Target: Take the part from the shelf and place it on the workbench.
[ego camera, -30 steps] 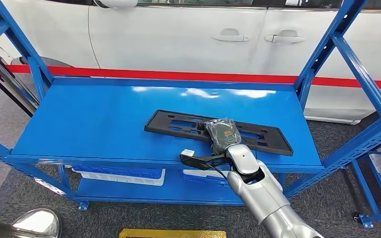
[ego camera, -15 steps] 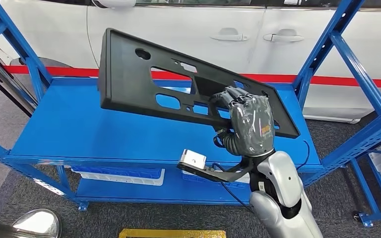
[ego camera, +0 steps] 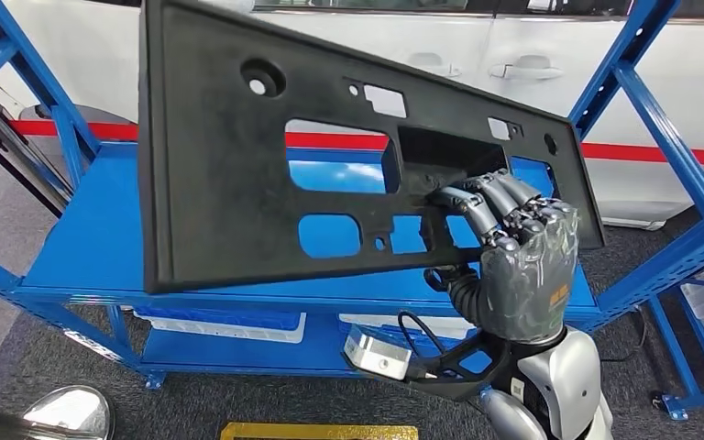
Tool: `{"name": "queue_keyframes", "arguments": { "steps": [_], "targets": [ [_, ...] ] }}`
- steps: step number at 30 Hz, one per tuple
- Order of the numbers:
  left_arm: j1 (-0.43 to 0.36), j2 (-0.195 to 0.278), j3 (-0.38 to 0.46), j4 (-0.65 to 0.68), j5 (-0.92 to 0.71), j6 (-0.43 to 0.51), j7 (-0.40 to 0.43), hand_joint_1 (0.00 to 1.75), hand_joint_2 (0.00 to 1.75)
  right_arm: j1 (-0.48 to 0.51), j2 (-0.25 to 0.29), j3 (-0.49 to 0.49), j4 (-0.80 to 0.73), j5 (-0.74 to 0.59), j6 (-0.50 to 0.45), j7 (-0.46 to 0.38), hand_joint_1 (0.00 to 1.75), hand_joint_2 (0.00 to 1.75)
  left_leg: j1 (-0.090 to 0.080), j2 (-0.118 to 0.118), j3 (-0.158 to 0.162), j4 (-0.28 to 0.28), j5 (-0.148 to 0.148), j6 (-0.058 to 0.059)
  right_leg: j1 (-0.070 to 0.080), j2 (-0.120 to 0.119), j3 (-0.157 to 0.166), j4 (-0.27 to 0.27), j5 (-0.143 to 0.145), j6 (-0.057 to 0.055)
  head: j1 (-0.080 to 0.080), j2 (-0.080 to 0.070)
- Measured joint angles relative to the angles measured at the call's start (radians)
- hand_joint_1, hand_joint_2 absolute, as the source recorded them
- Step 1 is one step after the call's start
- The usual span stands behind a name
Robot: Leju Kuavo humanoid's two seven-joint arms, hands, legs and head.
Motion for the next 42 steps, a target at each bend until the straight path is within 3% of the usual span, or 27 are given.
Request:
{"name": "queue_keyframes", "arguments": {
  "steps": [1,2,3,6,8,11,12,14,16,17,18,19,21,23,26,27,29,31,32,33,34,35,37,38,41,42],
  "targets": [
    [0.0,0.0,0.0,0.0,-0.002,-0.001,0.0,0.0,1.75,0.006,-0.007,0.007,0.0,0.003,-0.002,0.001,1.75,1.75,0.0,0.001,-0.003,0.001,0.001,-0.001,-0.004,0.0,-0.021,0.051,-0.017,0.004,0.0,0.0],
    [0.0,0.0,0.0,0.0,-0.003,-0.002,0.0,0.0,1.75,0.01,-0.013,0.013,0.0,0.006,-0.003,0.002,1.75,1.75,0.001,0.001,-0.006,0.003,0.002,-0.003,-0.008,-0.001,-0.028,0.071,-0.015,0.008,0.0,0.0],
    [0.0,0.0,0.0,0.0,-0.003,-0.003,0.001,0.0,1.75,0.013,-0.019,0.019,0.001,0.006,-0.003,0.004,1.75,1.75,0.003,0.001,-0.01,0.007,0.003,-0.006,-0.013,-0.002,-0.016,0.052,0.006,0.012,0.0,0.0],
    [-0.001,0.001,-0.001,0.0,-0.006,-0.01,0.004,0.0,1.75,0.013,-0.032,0.035,0.001,-0.002,0.0,0.009,1.75,1.75,0.01,-0.001,-0.024,0.023,0.006,-0.025,-0.022,-0.001,0.082,-0.128,0.087,0.019,0.0,0.0],
    [-0.001,0.002,-0.002,0.0,-0.01,-0.012,0.01,0.0,1.75,0.011,-0.038,0.043,0.002,-0.018,0.009,0.01,1.75,1.75,0.008,-0.004,-0.029,0.028,0.011,-0.043,-0.016,0.005,0.098,-0.168,0.097,0.009,0.0,0.0],
    [0.0,0.002,-0.002,0.0,-0.016,-0.013,0.021,0.0,1.75,0.005,-0.042,0.054,0.002,-0.045,0.034,0.009,1.75,1.75,0.011,-0.005,-0.039,0.03,0.013,-0.066,-0.012,0.006,0.081,-0.168,0.111,-0.022,0.0,0.0],
    [0.0,0.002,-0.002,0.0,-0.016,-0.013,0.023,0.0,1.75,0.003,-0.043,0.057,0.002,-0.053,0.042,0.01,1.75,1.75,0.013,-0.004,-0.049,0.047,-0.006,-0.069,-0.012,0.004,0.074,-0.17,0.119,-0.033,-0.001,0.0],
    [-0.001,0.005,-0.002,0.0,-0.017,-0.013,0.025,0.0,1.75,-0.002,-0.044,0.059,0.003,-0.064,0.06,0.015,1.75,1.75,0.013,-0.003,-0.084,0.139,-0.087,-0.068,-0.009,0.0,0.057,-0.172,0.135,-0.05,-0.002,0.0],
    [-0.001,0.007,-0.002,0.0,-0.016,-0.013,0.026,0.0,1.75,-0.003,-0.044,0.06,0.003,-0.071,0.078,0.02,1.75,1.75,0.007,-0.003,-0.121,0.267,-0.164,-0.066,0.0,-0.003,0.034,-0.171,0.15,-0.058,-0.002,0.0],
    [-0.001,0.008,-0.002,0.0,-0.016,-0.013,0.026,0.0,1.75,-0.004,-0.044,0.06,0.003,-0.073,0.086,0.022,1.75,1.75,0.003,-0.003,-0.122,0.302,-0.176,-0.063,0.006,-0.005,0.023,-0.17,0.158,-0.06,-0.002,0.0],
    [-0.001,0.008,-0.002,0.0,-0.016,-0.013,0.026,0.0,1.75,-0.005,-0.044,0.061,0.003,-0.074,0.093,0.024,1.75,1.75,-0.001,-0.003,-0.106,0.304,-0.171,-0.058,0.011,-0.005,0.012,-0.169,0.165,-0.062,-0.002,0.0],
    [-0.001,0.009,-0.002,0.0,-0.016,-0.012,0.026,0.0,1.75,-0.006,-0.044,0.062,0.003,-0.076,0.098,0.027,1.75,1.75,-0.005,-0.003,-0.068,0.262,-0.15,-0.049,0.016,-0.005,0.004,-0.168,0.172,-0.063,-0.002,0.0],
    [-0.003,0.01,-0.002,-0.001,-0.015,-0.012,0.026,0.0,1.75,-0.01,-0.044,0.062,0.002,-0.08,0.106,0.033,1.75,1.75,-0.018,-0.002,0.038,0.118,-0.115,-0.025,0.024,-0.006,-0.008,-0.166,0.183,-0.061,-0.002,0.0],
    [-0.005,0.011,-0.002,-0.001,-0.015,-0.012,0.026,0.0,1.75,-0.014,-0.044,0.063,0.002,-0.083,0.111,0.035,1.75,1.75,-0.029,-0.001,0.093,0.028,-0.102,-0.011,0.024,-0.008,-0.011,-0.166,0.194,-0.053,-0.001,0.0],
    [-0.006,0.012,-0.002,-0.002,-0.015,-0.012,0.026,0.0,1.75,-0.019,-0.045,0.064,0.002,-0.085,0.112,0.035,1.75,1.75,-0.031,0.003,0.089,0.004,-0.083,-0.002,0.02,-0.009,-0.013,-0.169,0.206,-0.035,-0.002,0.0],
    [-0.006,0.012,-0.002,-0.002,-0.015,-0.012,0.026,0.0,1.75,-0.021,-0.045,0.064,0.002,-0.085,0.112,0.035,1.75,1.75,-0.028,0.006,0.085,-0.002,-0.073,0.003,0.02,-0.008,-0.019,-0.158,0.191,-0.029,-0.001,0.0],
    [-0.007,0.011,-0.002,-0.002,-0.014,-0.012,0.025,0.0,1.75,-0.024,-0.047,0.064,0.002,-0.088,0.117,0.037,1.75,1.75,-0.023,0.012,0.07,-0.01,-0.051,0.012,0.016,-0.005,-0.046,-0.083,0.115,-0.018,-0.001,0.0],
    [-0.006,0.011,-0.002,-0.002,-0.014,-0.011,0.025,0.0,1.75,-0.026,-0.047,0.065,0.002,-0.095,0.131,0.042,1.75,1.75,-0.023,0.014,0.045,-0.007,-0.034,0.014,0.008,-0.005,-0.08,0.038,0.034,-0.008,-0.001,0.0],
    [-0.006,0.011,-0.002,-0.002,-0.013,-0.011,0.025,0.0,1.75,-0.026,-0.048,0.065,0.002,-0.1,0.139,0.046,1.75,1.75,-0.023,0.014,0.031,-0.005,-0.025,0.012,0.004,-0.005,-0.084,0.079,0.021,-0.004,-0.001,0.0],
    [-0.006,0.011,-0.002,-0.002,-0.013,-0.011,0.025,0.0,1.75,-0.026,-0.048,0.066,0.002,-0.104,0.146,0.05,1.75,1.75,-0.022,0.014,0.018,-0.001,-0.018,0.01,0.001,-0.005,-0.071,0.089,0.028,-0.001,0.0,0.0],
    [-0.006,0.011,-0.002,-0.002,-0.012,-0.011,0.025,0.0,1.75,-0.027,-0.048,0.066,0.002,-0.107,0.151,0.054,1.75,1.75,-0.021,0.014,0.005,0.003,-0.011,0.007,-0.002,-0.006,-0.04,0.06,0.051,0.001,-0.001,0.0],
    [-0.006,0.011,-0.002,-0.002,-0.012,-0.01,0.025,0.0,1.75,-0.028,-0.048,0.066,0.002,-0.109,0.154,0.055,1.75,1.75,-0.02,0.014,-0.006,0.009,-0.006,0.003,-0.004,-0.006,0.008,-0.001,0.077,0.001,-0.001,0.0],
    [-0.006,0.01,-0.002,-0.002,-0.012,-0.01,0.025,0.0,1.75,-0.032,-0.048,0.066,0.002,-0.111,0.156,0.056,1.75,1.75,-0.02,0.013,-0.021,0.021,0.002,-0.007,-0.002,-0.006,0.095,-0.129,0.094,-0.007,-0.001,0.0],
    [-0.006,0.009,-0.002,-0.002,-0.012,-0.01,0.025,0.0,1.75,-0.034,-0.048,0.066,0.002,-0.111,0.156,0.056,1.75,1.75,-0.021,0.013,-0.024,0.025,0.006,-0.013,0.001,-0.006,0.116,-0.166,0.091,-0.012,-0.001,0.0],
    [-0.006,0.008,-0.002,-0.002,-0.011,-0.01,0.025,0.0,1.75,-0.037,-0.048,0.066,0.002,-0.111,0.158,0.056,1.75,1.75,-0.019,0.012,-0.029,0.026,0.019,-0.034,0.006,-0.006,0.11,-0.183,0.101,-0.035,-0.001,0.0],
    [-0.006,0.008,-0.002,-0.002,-0.011,-0.01,0.025,0.0,1.75,-0.038,-0.048,0.066,0.002,-0.111,0.159,0.056,1.75,1.75,-0.018,0.011,-0.035,0.035,0.007,-0.04,0.005,-0.008,0.104,-0.185,0.11,-0.045,-0.001,0.0]
  ]
}}
